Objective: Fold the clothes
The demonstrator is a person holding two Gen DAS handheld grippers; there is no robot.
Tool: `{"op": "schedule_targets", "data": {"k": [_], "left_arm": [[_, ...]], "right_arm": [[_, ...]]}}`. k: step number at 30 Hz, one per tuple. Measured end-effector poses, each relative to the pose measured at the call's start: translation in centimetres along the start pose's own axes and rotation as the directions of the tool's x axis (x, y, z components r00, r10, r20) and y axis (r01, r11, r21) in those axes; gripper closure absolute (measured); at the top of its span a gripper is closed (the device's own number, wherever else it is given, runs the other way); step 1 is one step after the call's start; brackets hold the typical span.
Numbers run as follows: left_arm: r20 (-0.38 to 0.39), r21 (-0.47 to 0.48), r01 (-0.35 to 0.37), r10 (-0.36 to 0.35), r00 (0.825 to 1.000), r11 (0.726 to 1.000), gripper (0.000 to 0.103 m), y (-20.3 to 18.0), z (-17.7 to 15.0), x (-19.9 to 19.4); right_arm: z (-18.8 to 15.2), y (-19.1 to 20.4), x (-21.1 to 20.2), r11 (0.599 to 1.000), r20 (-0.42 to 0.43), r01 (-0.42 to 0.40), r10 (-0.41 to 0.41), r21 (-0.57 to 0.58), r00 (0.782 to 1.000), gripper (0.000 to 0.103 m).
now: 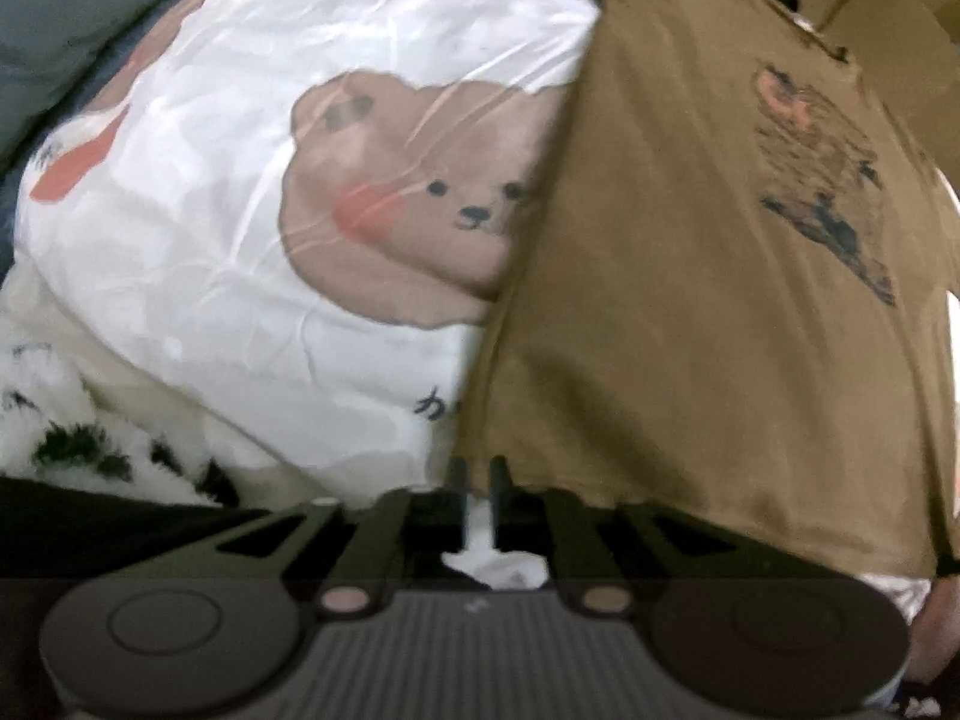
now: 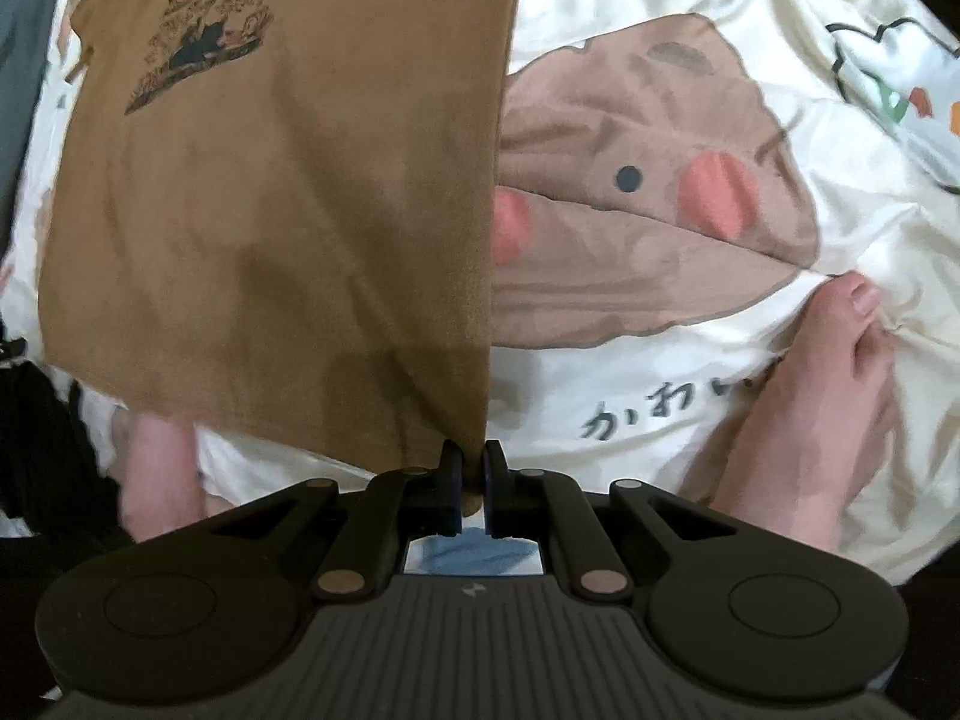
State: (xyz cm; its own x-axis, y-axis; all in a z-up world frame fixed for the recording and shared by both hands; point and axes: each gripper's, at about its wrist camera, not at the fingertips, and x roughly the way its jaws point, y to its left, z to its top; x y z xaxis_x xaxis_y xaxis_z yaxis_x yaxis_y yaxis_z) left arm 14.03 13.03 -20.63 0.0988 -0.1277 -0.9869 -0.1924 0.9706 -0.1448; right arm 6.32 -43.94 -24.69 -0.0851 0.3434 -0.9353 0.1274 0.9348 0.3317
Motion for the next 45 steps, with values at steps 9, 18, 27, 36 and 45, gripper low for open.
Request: {"op": "schedule_targets", "data": {"k": [9, 18, 27, 36, 45], "left_arm": [[-0.032, 0.011, -0.071, 0.072, 0.997, 0.997, 0.081, -0.8, 0.7, 2.7], [-0.039, 0.064, -0.088, 0.09, 0.995, 0.994, 0.095, -2.1, 0.9, 3.6], [-0.006, 0.108, -0.059, 0.06, 0.998, 0.992, 0.099, -1.4, 0.7, -0.9], [-0.04, 0.116, -0.067, 0.072, 0.997, 0.991, 0.098, -0.3, 0.8, -0.6], [-0.049, 0.133, -0.103, 0.11, 0.993, 0.986, 0.084, -1.5, 1.3, 0.2]], "right_arm": [[1.0, -0.8, 0.8, 0.995, 0.005, -0.001, 0.001, 0.099, 1.0, 0.071], [1.2, -1.1, 1.8, 0.991, 0.069, -0.02, 0.01, 0.135, 0.998, 0.064], [0.9, 0.1, 2.3, 0.996, 0.004, -0.052, 0.052, 0.07, 0.999, 0.096], [0.9, 1.0, 3.3, 0.999, -0.066, -0.039, 0.04, 0.02, 0.997, 0.096], [2.3, 1.4, 0.5, 1.0, -0.063, -0.001, 0.002, 0.012, 0.998, 0.056]]}}
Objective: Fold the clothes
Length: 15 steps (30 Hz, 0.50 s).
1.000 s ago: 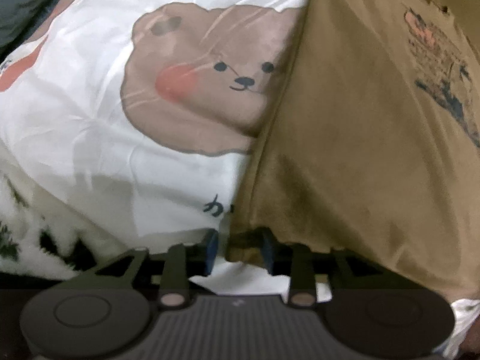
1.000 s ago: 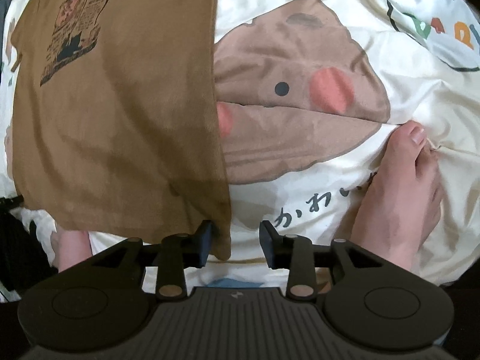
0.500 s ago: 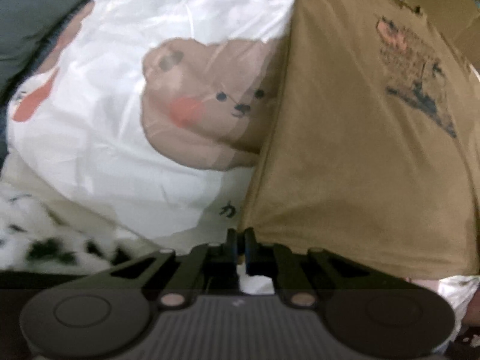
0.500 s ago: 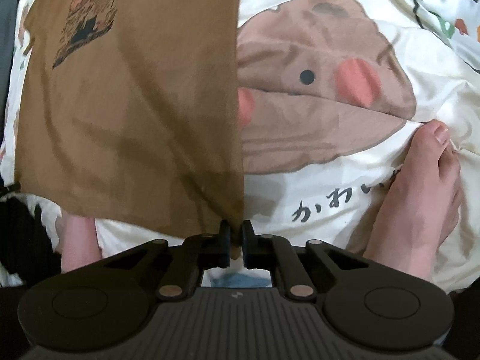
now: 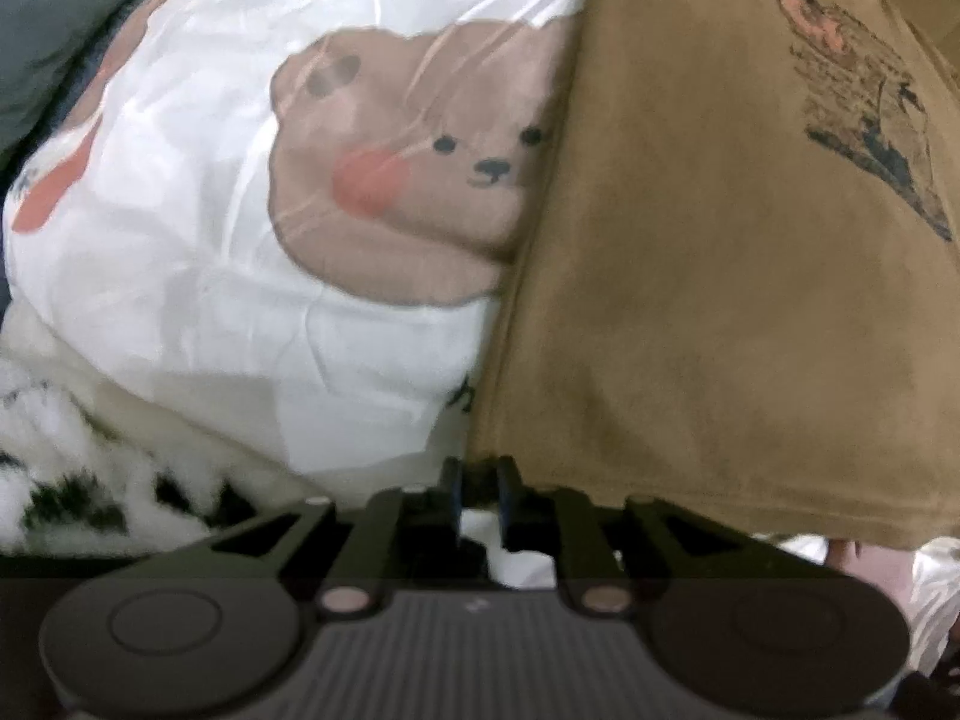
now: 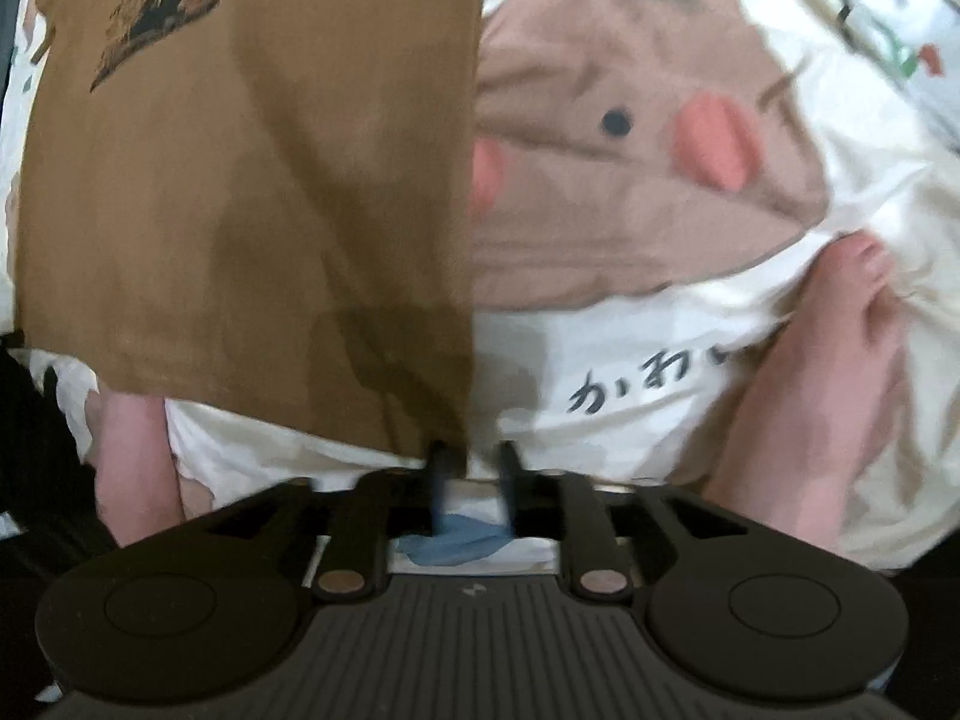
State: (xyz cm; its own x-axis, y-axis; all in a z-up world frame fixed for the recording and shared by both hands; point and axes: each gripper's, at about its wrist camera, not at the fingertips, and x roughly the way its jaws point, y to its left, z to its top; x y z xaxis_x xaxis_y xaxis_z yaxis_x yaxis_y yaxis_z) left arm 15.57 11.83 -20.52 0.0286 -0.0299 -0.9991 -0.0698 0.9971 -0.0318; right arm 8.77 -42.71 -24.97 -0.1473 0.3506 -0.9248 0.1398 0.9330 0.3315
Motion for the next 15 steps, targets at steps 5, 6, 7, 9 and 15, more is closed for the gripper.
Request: {"op": "schedule_targets", "data": {"k": [5, 6, 7, 9, 15], "left_arm": [[0.08, -0.001, 0.025, -0.025, 0.997, 1.0, 0.075, 0.3, 2.2, -3.5], [0.094, -0.003, 0.024, -0.024, 0.995, 1.0, 0.074, 0.3, 2.6, -4.1], [0.11, -0.014, 0.03, -0.028, 0.994, 0.999, 0.074, 0.3, 2.9, -5.1], [0.139, -0.043, 0.062, -0.055, 0.989, 0.997, 0.071, 0.5, 3.5, -7.0], [0.201, -0.039, 0.039, -0.03, 0.979, 0.998, 0.061, -0.9, 5.0, -12.1]], "right_arm": [[2.1, 1.3, -6.0, 0.994, 0.042, 0.075, -0.071, -0.084, 0.997, 0.054], [2.8, 1.7, -7.9, 0.986, 0.045, 0.12, -0.116, -0.117, 0.992, 0.054], [3.5, 2.2, -9.8, 0.975, 0.051, 0.165, -0.159, -0.15, 0.986, 0.053], [5.9, 3.6, -14.7, 0.949, 0.094, 0.238, -0.223, -0.208, 0.97, 0.047], [11.2, 6.3, -23.2, 0.909, 0.265, 0.3, -0.226, -0.288, 0.938, 0.019]]}}
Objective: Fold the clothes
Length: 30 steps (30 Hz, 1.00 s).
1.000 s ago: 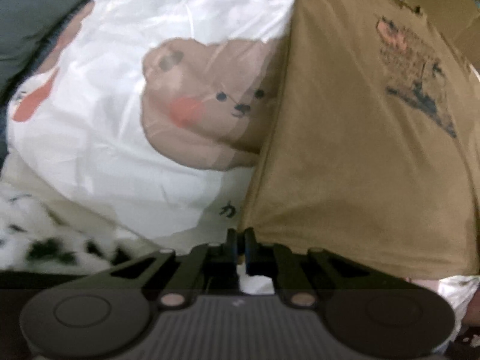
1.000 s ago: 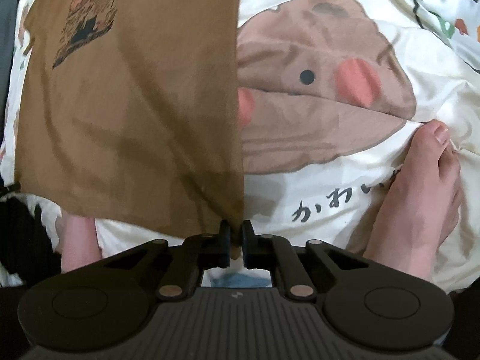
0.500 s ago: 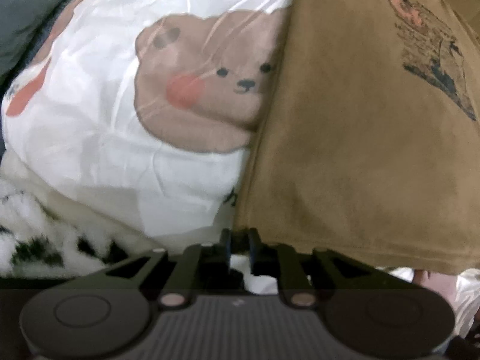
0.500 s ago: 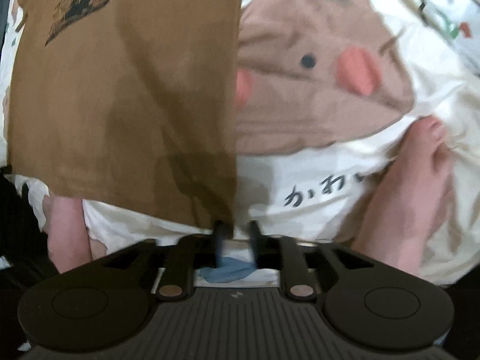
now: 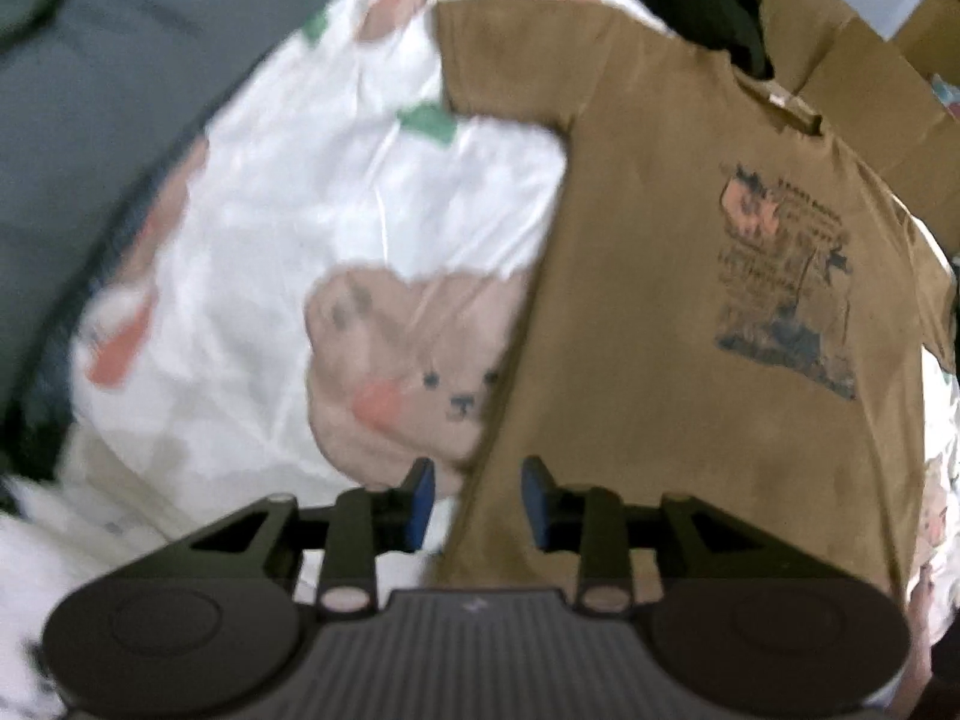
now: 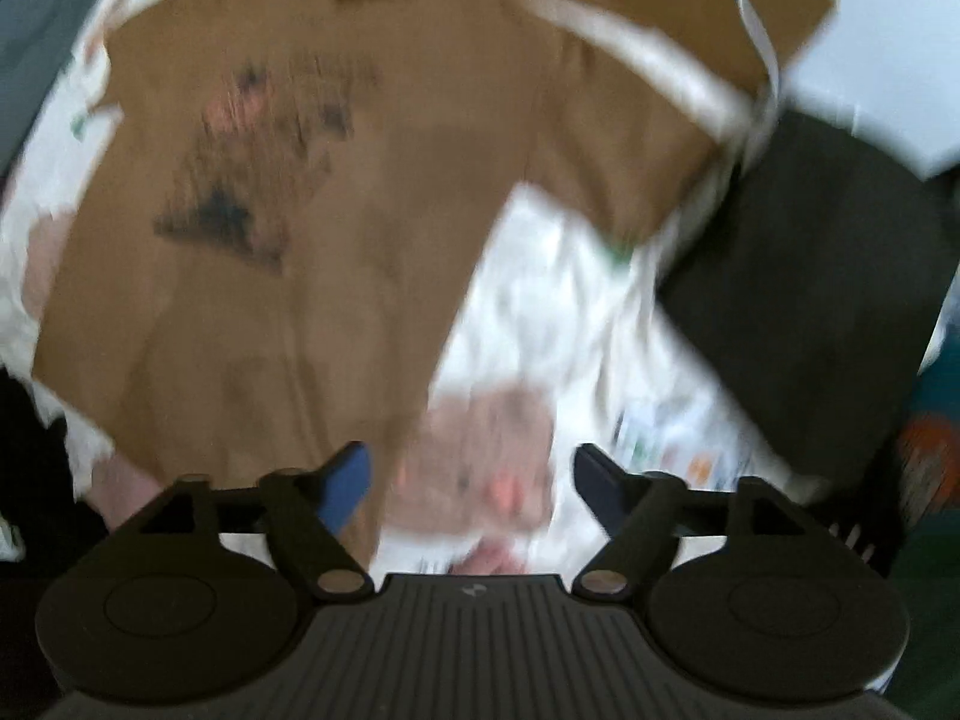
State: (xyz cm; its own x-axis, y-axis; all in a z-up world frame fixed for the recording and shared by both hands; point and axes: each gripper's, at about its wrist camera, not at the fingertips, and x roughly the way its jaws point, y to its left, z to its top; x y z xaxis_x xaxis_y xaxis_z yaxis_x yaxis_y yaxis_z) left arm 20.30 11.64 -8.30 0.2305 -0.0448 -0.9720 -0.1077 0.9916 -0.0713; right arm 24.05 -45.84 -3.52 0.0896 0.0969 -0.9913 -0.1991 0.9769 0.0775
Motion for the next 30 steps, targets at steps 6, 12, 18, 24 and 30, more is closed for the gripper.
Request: {"op": "schedule_targets", "data": {"k": [6, 12, 18, 24, 30], "left_arm": [[0.067, -0.005, -0.016, 0.016, 0.998, 1.0, 0.058, 0.8, 4.8, -4.9], [0.192, -0.024, -0.035, 0.039, 0.981, 0.999, 0.058, 0.0, 11.5, -11.1], [0.269, 0.029, -0.091, 0.08, 0.96, 0.995, 0.061, -5.6, 19.2, -16.9], [0.31, 0.108, -0.115, 0.076, 0.948, 0.987, 0.061, -13.7, 24.4, -21.2], [0.35, 0.194, -0.09, 0.017, 0.937, 0.977, 0.056, -23.2, 27.7, -22.9]], "right_arm": [[3.6, -0.2, 0.6, 0.999, 0.064, -0.002, 0.004, -0.032, 0.998, 0.019], [4.6, -0.4, 0.8, 1.0, 0.124, 0.015, -0.018, 0.023, 0.992, 0.019], [4.4, -1.0, -0.4, 0.999, 0.173, 0.041, -0.045, 0.028, 0.984, 0.019], [3.8, -2.2, -0.9, 0.998, 0.249, 0.054, -0.061, 0.032, 0.967, 0.019], [4.0, -5.2, -1.2, 0.989, 0.303, 0.09, -0.122, 0.117, 0.945, 0.019]]}}
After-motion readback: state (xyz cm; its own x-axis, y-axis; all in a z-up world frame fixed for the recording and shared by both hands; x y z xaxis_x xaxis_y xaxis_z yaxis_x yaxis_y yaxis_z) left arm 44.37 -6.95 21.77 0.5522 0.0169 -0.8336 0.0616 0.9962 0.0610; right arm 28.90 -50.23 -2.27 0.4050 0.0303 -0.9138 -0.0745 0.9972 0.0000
